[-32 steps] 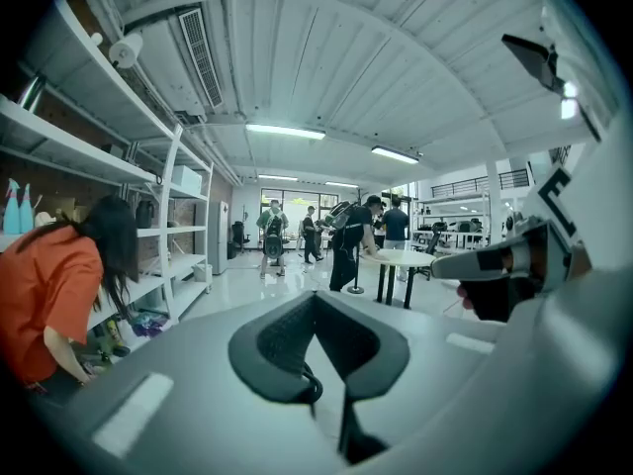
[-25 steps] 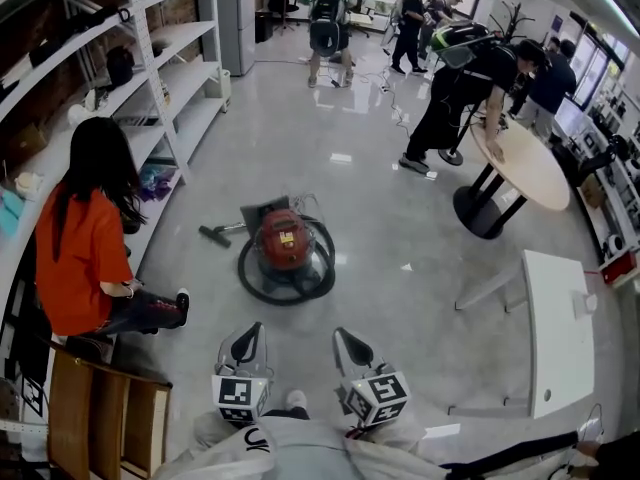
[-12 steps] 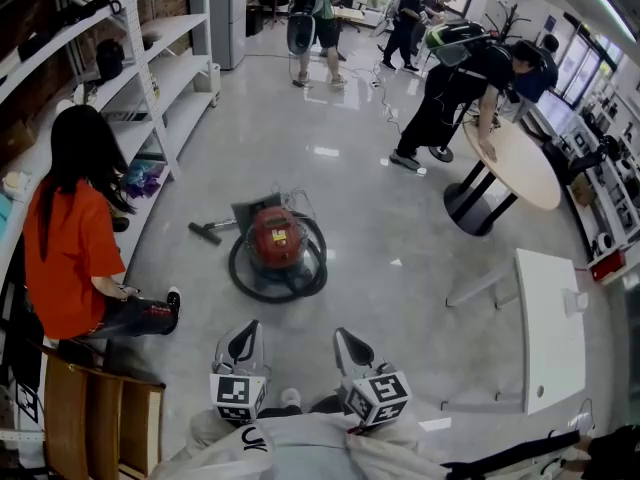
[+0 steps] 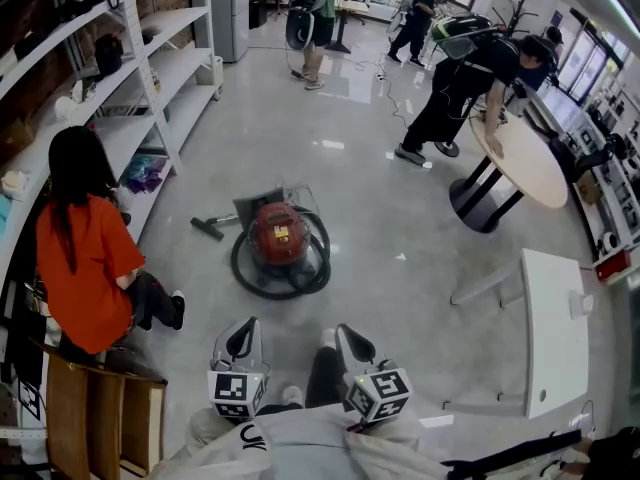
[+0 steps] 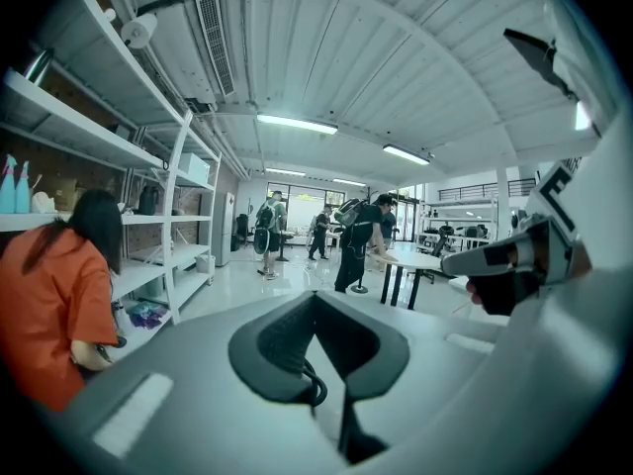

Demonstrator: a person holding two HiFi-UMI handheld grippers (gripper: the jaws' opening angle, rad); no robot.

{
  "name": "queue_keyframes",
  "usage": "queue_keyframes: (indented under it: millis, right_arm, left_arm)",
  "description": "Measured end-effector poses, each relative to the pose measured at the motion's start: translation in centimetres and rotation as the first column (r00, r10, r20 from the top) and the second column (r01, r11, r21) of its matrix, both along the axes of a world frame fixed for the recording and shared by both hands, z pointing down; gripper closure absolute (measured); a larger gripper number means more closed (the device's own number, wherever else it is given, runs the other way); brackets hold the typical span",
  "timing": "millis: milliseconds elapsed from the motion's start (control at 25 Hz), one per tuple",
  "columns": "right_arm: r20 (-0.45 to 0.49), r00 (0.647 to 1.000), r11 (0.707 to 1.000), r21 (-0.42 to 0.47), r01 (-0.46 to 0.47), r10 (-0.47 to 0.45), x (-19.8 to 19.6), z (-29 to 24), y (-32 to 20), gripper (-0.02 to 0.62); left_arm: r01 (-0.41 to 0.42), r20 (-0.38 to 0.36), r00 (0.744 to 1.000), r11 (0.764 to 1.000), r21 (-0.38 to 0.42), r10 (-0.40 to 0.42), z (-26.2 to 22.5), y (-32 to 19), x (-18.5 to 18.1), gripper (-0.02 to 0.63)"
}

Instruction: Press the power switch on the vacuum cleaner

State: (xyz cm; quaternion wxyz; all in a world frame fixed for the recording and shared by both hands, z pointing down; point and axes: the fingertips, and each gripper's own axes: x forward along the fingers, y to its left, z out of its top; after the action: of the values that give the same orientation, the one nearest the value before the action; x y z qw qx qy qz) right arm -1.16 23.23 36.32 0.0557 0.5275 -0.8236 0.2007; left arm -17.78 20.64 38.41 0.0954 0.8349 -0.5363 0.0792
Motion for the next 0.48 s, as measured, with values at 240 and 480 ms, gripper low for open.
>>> queue_keyframes:
  millis: [240, 480]
  right_arm:
    - [0.027, 0.999, 1.0, 0.001, 0.023, -0.023, 0.3, 0.6, -3.9, 0.594]
    - [0.053, 0.998, 0.999, -0.002, 0.044, -0.043, 1.2, 0.5, -8.5, 0.594]
  left_arm:
    - [0.029, 0.021, 0.999, 1.0, -0.001, -0.029, 0.2, -3.1, 0.1, 0.606]
    - [0.059, 0.035, 0.998, 0.998, -0.009, -0.059, -0.1, -6.7, 0.8, 0.606]
